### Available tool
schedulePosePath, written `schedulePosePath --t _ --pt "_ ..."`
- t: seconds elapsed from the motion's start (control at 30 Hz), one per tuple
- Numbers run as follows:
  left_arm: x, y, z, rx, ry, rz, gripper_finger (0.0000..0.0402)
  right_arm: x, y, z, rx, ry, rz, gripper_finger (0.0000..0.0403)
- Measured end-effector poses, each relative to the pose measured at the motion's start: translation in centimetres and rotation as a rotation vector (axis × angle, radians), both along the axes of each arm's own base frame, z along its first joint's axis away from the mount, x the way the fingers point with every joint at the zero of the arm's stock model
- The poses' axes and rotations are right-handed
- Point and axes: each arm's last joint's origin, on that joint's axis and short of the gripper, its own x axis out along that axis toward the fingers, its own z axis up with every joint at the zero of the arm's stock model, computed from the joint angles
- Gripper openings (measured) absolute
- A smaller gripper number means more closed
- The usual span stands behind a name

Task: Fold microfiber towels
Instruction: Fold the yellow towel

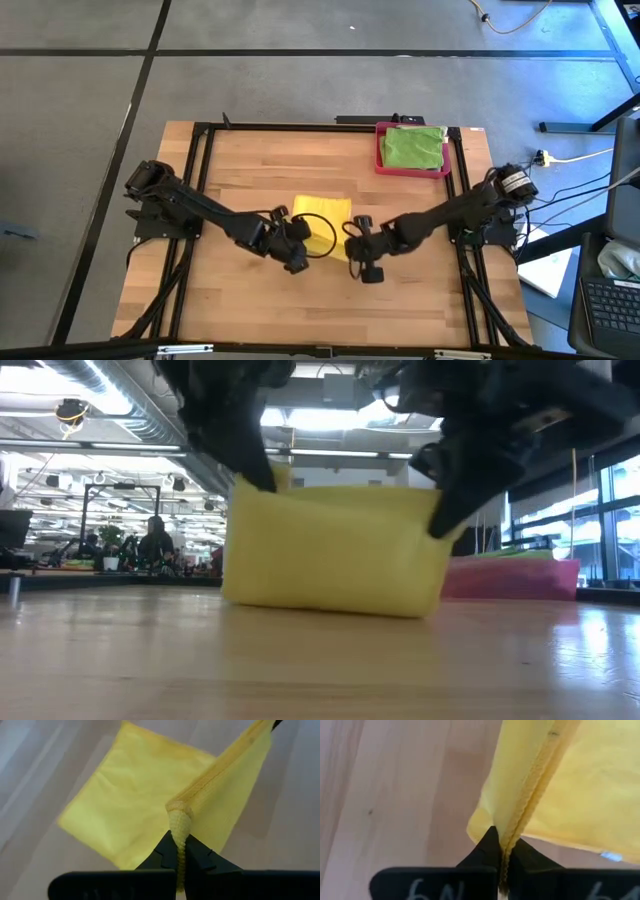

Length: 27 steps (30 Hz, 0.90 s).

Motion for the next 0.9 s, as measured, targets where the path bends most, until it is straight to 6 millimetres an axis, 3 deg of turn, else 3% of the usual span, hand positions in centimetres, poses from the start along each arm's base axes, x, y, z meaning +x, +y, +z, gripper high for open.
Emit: schedulePosePath --t 0.37,0.9 --pt "-0.8 1.9 -0.3 0.087 0.112 0.084 0.0000 2.3 -6.0 1.9 -0.028 0.006 -0.029 0.0010" --pt "0.6 9.4 -0.2 0.183 0.171 0.181 0.0000 2.6 -12.7 1.8 -0.085 0.028 -0.123 0.0006"
